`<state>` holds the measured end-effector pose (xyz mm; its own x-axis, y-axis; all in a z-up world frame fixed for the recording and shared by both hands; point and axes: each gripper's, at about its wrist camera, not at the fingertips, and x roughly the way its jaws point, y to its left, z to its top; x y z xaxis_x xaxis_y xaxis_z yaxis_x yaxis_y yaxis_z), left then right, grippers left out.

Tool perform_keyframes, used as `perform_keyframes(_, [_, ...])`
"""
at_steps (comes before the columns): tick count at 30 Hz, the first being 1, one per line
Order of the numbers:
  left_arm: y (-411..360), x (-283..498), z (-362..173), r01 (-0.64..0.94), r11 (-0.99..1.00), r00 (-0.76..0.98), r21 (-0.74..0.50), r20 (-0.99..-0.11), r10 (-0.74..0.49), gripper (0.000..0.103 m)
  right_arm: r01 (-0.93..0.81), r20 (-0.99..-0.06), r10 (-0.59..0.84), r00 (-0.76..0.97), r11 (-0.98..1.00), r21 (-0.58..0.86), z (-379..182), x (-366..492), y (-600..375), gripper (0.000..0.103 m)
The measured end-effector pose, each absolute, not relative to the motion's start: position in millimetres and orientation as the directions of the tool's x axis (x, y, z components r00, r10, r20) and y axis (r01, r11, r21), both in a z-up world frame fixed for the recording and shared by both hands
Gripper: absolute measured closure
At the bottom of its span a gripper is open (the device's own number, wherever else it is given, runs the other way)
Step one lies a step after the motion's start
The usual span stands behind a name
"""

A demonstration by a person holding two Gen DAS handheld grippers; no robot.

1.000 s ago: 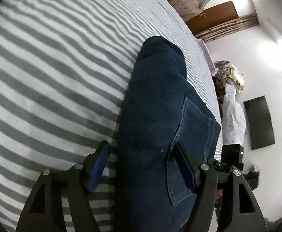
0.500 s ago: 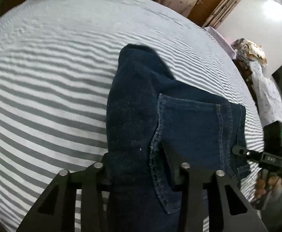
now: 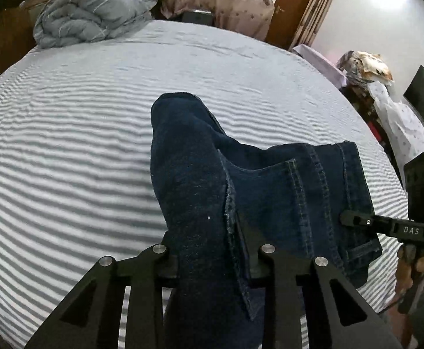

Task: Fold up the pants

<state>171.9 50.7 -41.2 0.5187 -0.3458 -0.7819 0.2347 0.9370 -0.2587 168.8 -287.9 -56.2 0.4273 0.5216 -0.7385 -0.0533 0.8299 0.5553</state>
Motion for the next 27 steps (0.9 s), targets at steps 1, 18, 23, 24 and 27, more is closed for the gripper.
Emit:
perform_keyframes(1, [49.3,175.6,-39.1,0.232,0.936,0.523,-0.265,-0.778,-0.349,0.075,-0.055,-0.736,0.518,0.435,0.832,0.553,-53.5,170.3,-290.1,0.079])
perform_keyframes(18, [4.0,235.2,-23.3,0.245,0.942,0.526,-0.23,-0.784,-0.329,0.075,-0.038,-0.751,0.462,0.471,0.862,0.506,-30.4,214.4,-326.5,0.079])
perform_keyframes(23, [-5.0,255.1,-33.9,0.236,0.938,0.509,-0.252,-0.79,-0.34,0.075,-0.029,-0.768,0.445,0.461,0.872,0.488,-37.1,230.5,-335.5,0.079])
perform_keyframes(24, [-7.2,257.9,-35.9,0.236,0.938,0.507,-0.252,-0.792,-0.34,0.075,-0.026,-0.769,0.443,0.461,0.873,0.488,-38.4,233.5,-336.7,0.079])
perform_keyframes(27, [-11.6,268.8,-40.5,0.232,0.939,0.499,-0.256,-0.797,-0.34,0.075,-0.014,-0.771,0.439,0.46,0.872,0.489,-43.3,240.5,-339.5,0.079])
